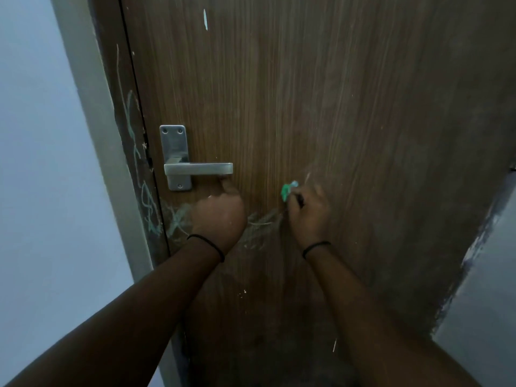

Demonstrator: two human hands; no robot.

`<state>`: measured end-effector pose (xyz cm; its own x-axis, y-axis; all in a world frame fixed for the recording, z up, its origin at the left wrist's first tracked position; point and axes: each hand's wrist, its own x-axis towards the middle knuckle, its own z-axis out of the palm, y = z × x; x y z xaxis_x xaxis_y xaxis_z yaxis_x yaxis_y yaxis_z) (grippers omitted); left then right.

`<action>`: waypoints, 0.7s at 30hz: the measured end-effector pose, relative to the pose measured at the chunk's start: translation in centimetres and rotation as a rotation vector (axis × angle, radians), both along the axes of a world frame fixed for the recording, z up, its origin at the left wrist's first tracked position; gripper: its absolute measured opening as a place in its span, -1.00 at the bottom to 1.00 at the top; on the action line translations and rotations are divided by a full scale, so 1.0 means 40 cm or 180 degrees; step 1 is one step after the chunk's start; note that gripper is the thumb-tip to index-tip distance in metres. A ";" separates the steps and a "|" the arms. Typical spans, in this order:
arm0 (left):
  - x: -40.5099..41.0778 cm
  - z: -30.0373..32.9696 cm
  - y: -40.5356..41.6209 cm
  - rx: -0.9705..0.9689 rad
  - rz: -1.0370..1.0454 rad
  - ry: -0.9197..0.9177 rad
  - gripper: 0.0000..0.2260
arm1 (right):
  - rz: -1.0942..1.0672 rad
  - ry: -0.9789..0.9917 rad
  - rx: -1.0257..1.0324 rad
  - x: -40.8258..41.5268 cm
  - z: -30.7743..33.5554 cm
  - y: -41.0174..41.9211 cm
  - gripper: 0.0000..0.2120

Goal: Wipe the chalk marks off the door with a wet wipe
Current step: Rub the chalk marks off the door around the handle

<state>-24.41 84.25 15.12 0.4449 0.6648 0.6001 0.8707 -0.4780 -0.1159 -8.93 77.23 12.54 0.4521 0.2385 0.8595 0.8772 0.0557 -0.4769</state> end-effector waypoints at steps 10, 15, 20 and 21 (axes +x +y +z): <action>-0.001 -0.028 0.004 0.0152 0.0007 -0.0167 -0.42 | -0.0407 0.0385 0.0322 0.065 0.049 -0.028 -0.88; 0.002 -0.034 0.009 0.0034 -0.0058 -0.0341 -0.40 | -0.0035 0.0040 0.0091 0.004 0.051 0.006 -0.85; -0.029 -0.050 0.018 -0.0022 -0.0280 -0.0437 -0.40 | -0.0324 0.0331 0.0105 0.070 0.046 -0.040 -0.89; -0.034 -0.051 0.016 -0.0056 -0.0331 -0.0462 -0.39 | -0.0375 0.0411 0.0302 0.069 0.073 -0.029 -0.91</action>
